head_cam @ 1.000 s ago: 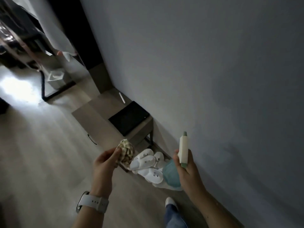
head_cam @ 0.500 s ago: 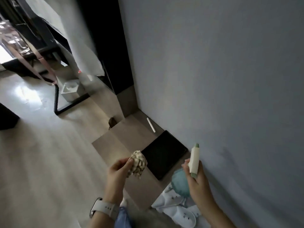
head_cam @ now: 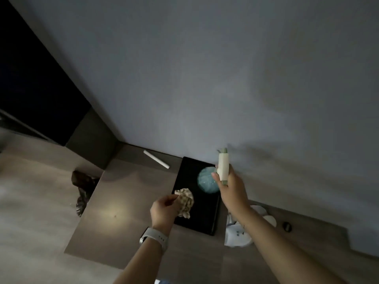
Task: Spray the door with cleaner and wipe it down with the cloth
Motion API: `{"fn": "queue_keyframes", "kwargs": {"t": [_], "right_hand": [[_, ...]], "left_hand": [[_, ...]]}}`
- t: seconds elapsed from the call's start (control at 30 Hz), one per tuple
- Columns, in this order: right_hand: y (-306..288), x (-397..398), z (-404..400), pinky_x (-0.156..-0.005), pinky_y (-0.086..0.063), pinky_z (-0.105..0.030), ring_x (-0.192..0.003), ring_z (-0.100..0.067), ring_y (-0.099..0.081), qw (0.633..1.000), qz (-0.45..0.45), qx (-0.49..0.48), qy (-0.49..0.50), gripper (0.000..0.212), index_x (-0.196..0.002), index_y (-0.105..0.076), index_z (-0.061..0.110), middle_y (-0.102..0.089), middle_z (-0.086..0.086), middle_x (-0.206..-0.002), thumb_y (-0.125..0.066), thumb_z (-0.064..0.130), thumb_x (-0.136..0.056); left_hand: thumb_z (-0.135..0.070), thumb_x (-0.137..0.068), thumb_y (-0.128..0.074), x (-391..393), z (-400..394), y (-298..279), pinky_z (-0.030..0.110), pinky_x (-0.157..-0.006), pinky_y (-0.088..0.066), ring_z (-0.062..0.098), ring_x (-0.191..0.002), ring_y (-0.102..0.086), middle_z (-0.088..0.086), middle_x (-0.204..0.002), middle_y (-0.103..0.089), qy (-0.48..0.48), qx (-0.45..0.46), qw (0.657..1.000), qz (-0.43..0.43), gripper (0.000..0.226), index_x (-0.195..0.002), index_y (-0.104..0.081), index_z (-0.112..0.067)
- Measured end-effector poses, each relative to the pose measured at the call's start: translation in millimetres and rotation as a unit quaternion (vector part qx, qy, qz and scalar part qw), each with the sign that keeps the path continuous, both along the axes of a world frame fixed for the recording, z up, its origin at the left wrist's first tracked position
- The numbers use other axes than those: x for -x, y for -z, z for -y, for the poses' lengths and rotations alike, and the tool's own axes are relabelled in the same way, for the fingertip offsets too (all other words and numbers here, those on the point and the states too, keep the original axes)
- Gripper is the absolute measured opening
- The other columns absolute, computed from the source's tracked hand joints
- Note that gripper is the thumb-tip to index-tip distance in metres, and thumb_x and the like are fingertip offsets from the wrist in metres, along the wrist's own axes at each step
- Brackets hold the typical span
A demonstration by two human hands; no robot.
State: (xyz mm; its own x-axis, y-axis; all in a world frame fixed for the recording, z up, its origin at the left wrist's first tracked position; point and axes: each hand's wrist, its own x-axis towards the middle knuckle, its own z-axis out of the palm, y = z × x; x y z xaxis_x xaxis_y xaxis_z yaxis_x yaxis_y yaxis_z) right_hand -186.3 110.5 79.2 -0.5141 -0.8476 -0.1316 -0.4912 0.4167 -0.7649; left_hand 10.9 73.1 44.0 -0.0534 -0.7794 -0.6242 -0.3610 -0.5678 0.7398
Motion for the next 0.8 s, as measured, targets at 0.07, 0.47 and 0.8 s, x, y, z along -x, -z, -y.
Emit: {"fn": "queue_keyframes", "kwargs": {"t": [0.07, 0.47, 0.8], "right_hand": [[10, 5, 9, -0.067, -0.049, -0.022, -0.079, -0.017, -0.062, 1.0, -0.012, 0.001, -0.01, 0.029, -0.117, -0.056, 0.011, -0.064, -0.002, -0.09, -0.059, 0.031, -0.097], [26, 4, 13, -0.056, -0.034, -0.007, -0.073, -0.008, -0.052, 0.996, -0.089, 0.014, 0.004, 0.035, -0.117, -0.057, 0.009, -0.057, 0.007, -0.086, -0.056, 0.037, -0.097], [3, -14, -3, -0.102, -0.048, -0.034, -0.126, -0.014, -0.051, 0.996, 0.072, 0.026, 0.042, 0.07, -0.152, -0.03, 0.017, -0.05, 0.0, -0.142, -0.065, 0.028, -0.093]], "left_hand": [[-0.028, -0.076, -0.081, 13, 7, 19, 0.028, -0.069, -0.053, 0.016, -0.073, -0.066, -0.002, -0.074, -0.072, 0.019, 0.005, 1.0, 0.02, 0.01, -0.079, -0.074, -0.022], [-0.031, -0.083, -0.076, 36, 15, 67, 0.008, -0.063, -0.045, 0.01, -0.085, -0.067, -0.005, -0.087, -0.072, 0.103, 0.048, 0.993, 0.044, 0.02, -0.099, -0.073, -0.02], [-0.009, -0.085, -0.072, 6, 10, -4, 0.028, -0.094, -0.049, 0.015, -0.108, -0.062, 0.003, -0.109, -0.067, 0.076, 0.081, 0.994, -0.014, 0.034, -0.119, -0.066, -0.011]]}}
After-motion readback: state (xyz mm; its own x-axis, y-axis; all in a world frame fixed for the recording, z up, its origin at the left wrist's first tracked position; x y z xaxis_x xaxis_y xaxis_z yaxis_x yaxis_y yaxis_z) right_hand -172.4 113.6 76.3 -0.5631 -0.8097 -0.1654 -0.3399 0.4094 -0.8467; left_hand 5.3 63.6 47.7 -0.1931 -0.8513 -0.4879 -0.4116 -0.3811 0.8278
